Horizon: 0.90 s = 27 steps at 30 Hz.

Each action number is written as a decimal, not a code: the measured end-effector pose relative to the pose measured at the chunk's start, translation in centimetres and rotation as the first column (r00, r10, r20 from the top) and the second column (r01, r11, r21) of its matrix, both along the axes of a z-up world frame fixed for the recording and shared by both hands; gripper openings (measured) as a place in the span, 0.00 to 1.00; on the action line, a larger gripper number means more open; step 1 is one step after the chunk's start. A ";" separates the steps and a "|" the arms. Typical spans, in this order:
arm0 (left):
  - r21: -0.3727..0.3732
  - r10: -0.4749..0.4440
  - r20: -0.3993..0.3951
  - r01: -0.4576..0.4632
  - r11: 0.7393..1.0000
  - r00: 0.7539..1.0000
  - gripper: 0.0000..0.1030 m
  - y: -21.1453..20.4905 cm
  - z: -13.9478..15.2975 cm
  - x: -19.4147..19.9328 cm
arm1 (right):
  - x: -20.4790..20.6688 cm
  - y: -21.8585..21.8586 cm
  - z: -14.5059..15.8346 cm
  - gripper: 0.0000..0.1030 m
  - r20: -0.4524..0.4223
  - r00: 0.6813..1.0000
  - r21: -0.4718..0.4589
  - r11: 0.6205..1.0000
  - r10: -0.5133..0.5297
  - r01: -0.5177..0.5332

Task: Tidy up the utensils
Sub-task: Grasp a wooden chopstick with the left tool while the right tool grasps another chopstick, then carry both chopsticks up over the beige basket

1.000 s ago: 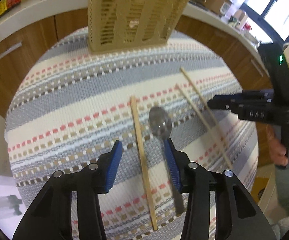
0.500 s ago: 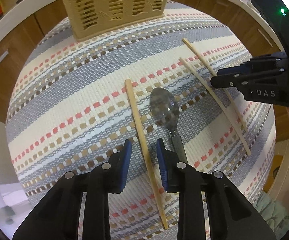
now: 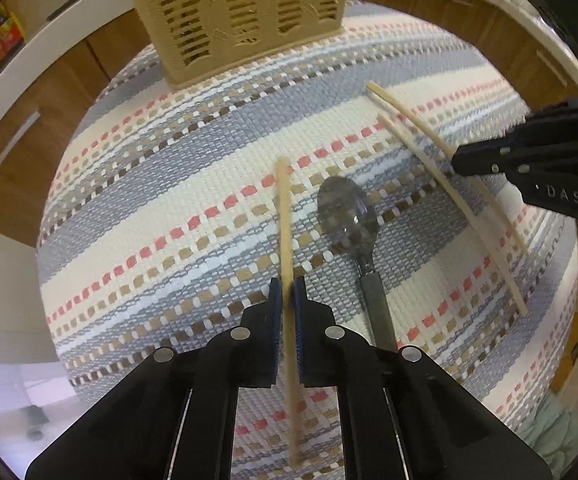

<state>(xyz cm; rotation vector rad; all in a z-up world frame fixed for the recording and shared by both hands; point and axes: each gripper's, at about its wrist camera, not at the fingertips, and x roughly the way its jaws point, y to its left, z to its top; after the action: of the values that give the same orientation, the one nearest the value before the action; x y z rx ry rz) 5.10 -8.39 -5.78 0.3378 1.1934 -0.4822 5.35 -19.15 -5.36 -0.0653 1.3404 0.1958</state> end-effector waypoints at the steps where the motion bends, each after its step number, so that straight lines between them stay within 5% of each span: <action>1: -0.030 0.010 0.011 -0.009 1.000 1.000 0.04 0.2 0.3 0.0 | -0.4 -0.3 0.4 0.04 0.017 1.000 0.012 1.000 0.001 -0.001; 12: -0.321 0.152 0.205 -0.080 0.944 0.967 0.04 3.8 8.7 0.7 | -1.4 -2.0 7.4 0.04 0.245 0.969 0.174 0.983 0.008 -0.052; 20: -0.488 0.238 0.333 -0.049 0.872 0.913 0.04 5.8 15.6 1.4 | -1.3 -3.4 12.9 0.04 0.448 0.894 0.257 0.960 -0.018 -0.109; 27: -0.579 0.290 0.416 0.006 0.815 0.862 0.04 6.1 19.7 2.9 | -1.1 -3.3 16.4 0.04 0.612 0.789 0.254 0.957 -0.046 -0.141</action>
<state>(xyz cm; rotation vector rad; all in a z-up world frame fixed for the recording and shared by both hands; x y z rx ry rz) 8.01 -2.30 13.96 -0.1518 0.5282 -0.5504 4.27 -22.50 11.07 0.0805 0.6422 0.3776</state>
